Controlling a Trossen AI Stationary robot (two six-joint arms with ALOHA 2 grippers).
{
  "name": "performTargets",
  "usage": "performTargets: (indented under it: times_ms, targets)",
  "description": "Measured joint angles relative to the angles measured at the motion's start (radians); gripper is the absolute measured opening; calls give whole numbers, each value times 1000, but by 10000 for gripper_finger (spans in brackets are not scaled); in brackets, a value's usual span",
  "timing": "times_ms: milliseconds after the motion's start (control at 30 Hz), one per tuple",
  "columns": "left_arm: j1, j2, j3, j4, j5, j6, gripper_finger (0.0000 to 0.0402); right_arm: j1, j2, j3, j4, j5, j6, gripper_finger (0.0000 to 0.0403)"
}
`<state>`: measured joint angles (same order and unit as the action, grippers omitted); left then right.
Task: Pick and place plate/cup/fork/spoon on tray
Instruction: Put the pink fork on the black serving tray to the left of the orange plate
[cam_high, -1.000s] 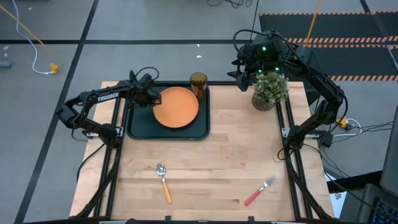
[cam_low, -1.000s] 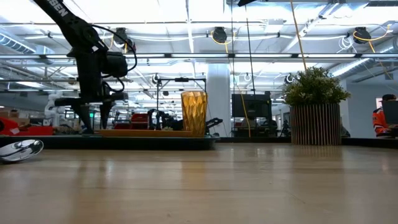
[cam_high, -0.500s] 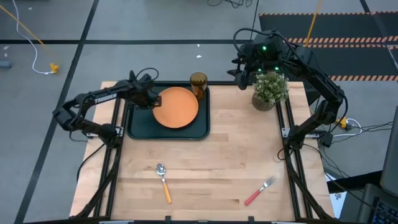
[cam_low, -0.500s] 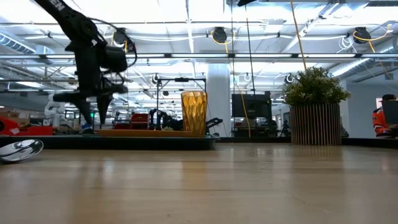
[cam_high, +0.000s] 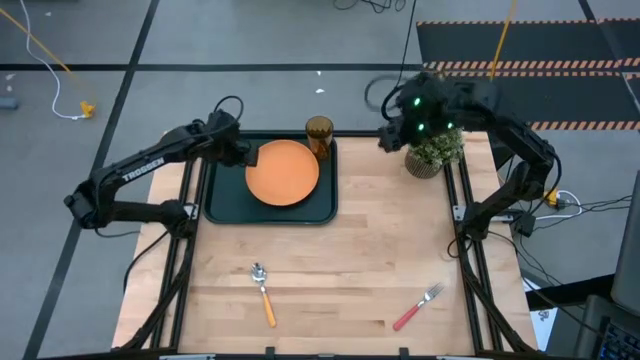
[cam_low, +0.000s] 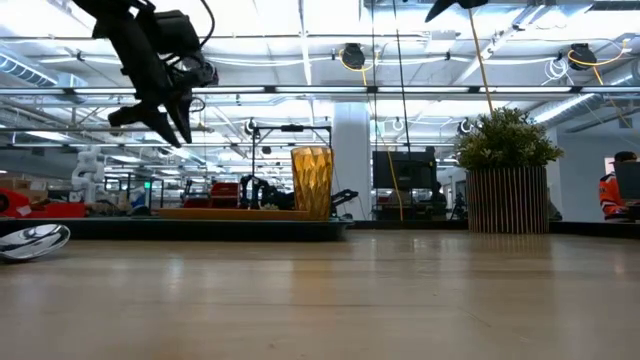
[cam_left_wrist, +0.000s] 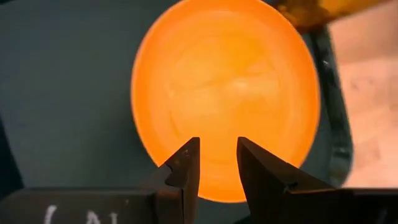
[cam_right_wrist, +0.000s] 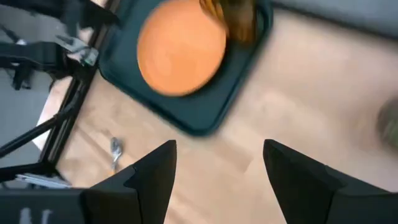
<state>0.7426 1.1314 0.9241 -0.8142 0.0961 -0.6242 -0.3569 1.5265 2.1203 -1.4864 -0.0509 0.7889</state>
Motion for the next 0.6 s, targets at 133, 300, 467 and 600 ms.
performTargets:
  times_ms: [133,300,467,600]
  targets:
    - [-36,-15,0,1,21,38,106,116,-2,-67,-27,0,217,233]
    - [-86,-18,0,0,43,85,106,291,-3,-186,-26,-9,481,233]
    - [-137,-18,0,-4,60,111,106,483,-3,-303,7,-56,776,233]
    - [-167,-17,0,1,60,138,106,616,-2,-373,12,-58,1013,233]
